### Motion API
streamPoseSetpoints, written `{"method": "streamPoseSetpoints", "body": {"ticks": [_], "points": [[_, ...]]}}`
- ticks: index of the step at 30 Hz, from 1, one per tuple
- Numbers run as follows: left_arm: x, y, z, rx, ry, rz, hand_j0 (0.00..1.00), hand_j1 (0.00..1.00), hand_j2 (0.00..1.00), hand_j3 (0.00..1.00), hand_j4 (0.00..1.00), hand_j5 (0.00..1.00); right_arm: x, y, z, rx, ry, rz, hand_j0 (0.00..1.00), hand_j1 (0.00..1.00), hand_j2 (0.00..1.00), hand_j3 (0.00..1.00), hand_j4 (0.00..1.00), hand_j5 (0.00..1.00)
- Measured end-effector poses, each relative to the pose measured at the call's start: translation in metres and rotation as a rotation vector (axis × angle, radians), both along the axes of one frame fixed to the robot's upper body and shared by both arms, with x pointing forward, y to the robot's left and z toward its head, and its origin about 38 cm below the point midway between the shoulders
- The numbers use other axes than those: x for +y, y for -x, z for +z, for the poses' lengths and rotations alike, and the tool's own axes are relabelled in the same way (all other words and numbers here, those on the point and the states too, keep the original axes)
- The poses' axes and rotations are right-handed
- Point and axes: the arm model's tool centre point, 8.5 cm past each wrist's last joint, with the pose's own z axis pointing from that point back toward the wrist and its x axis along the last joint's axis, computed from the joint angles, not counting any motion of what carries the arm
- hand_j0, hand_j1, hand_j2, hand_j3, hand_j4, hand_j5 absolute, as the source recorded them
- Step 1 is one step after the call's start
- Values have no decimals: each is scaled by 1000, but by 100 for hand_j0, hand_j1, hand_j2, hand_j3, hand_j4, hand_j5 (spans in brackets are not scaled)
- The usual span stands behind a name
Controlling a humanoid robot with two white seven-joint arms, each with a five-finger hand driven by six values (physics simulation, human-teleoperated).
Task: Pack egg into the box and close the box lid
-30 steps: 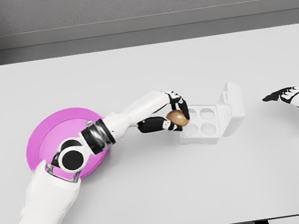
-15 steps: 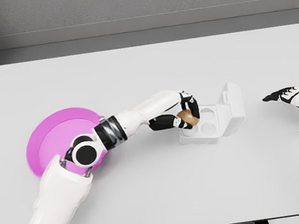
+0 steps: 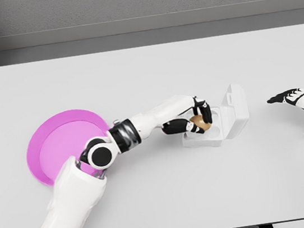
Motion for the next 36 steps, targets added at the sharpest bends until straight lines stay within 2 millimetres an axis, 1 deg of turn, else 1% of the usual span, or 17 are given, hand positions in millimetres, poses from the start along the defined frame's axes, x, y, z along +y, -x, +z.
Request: {"method": "streamPoseSetpoints", "body": {"ticks": [3, 10, 12, 13, 14, 16, 18, 23, 28, 31, 33, 36], "points": [[-3, -2, 0, -1, -3, 0, 35, 35, 35, 35, 35, 35, 0, 0, 0, 0, 0, 0, 100, 100, 100, 100, 100, 100], [-6, -3, -9, 21, -20, -3, 36, 36, 36, 36, 36, 36, 0, 0, 0, 0, 0, 0, 100, 100, 100, 100, 100, 100], [-7, -2, -10, 24, -23, -5, 38, 38, 38, 38, 38, 38, 0, 0, 0, 0, 0, 0, 100, 100, 100, 100, 100, 100], [-8, -2, -11, 25, -24, -7, 50, 50, 50, 50, 50, 50, 0, 0, 0, 0, 0, 0, 100, 100, 100, 100, 100, 100], [-9, -1, -11, 25, -24, -10, 57, 57, 57, 57, 57, 57, 0, 0, 0, 0, 0, 0, 100, 100, 100, 100, 100, 100], [-11, -1, -11, 26, -23, -14, 66, 66, 66, 66, 66, 66, 0, 0, 0, 0, 0, 0, 100, 100, 100, 100, 100, 100], [-12, 0, -11, 26, -23, -16, 71, 71, 71, 71, 71, 71, 0, 0, 0, 0, 0, 0, 100, 100, 100, 100, 100, 100], [-9, -1, -10, 22, -23, -9, 73, 73, 73, 73, 73, 73, 0, 0, 0, 0, 0, 0, 100, 100, 100, 100, 100, 100], [-7, -2, -7, 17, -22, -5, 81, 81, 81, 81, 81, 81, 0, 0, 0, 0, 0, 0, 100, 100, 100, 100, 100, 100], [-4, -1, -2, 12, -17, 7, 90, 90, 90, 90, 90, 90, 0, 0, 0, 1, 0, 0, 100, 100, 100, 100, 100, 100], [1, -2, 5, -4, -11, 17, 90, 90, 90, 90, 90, 90, 0, 0, 0, 0, 0, 0, 100, 100, 100, 100, 100, 100], [5, -3, 9, -14, -10, 25, 90, 90, 90, 90, 90, 90, 0, 0, 0, 0, 0, 0, 100, 100, 100, 100, 100, 100]]}}
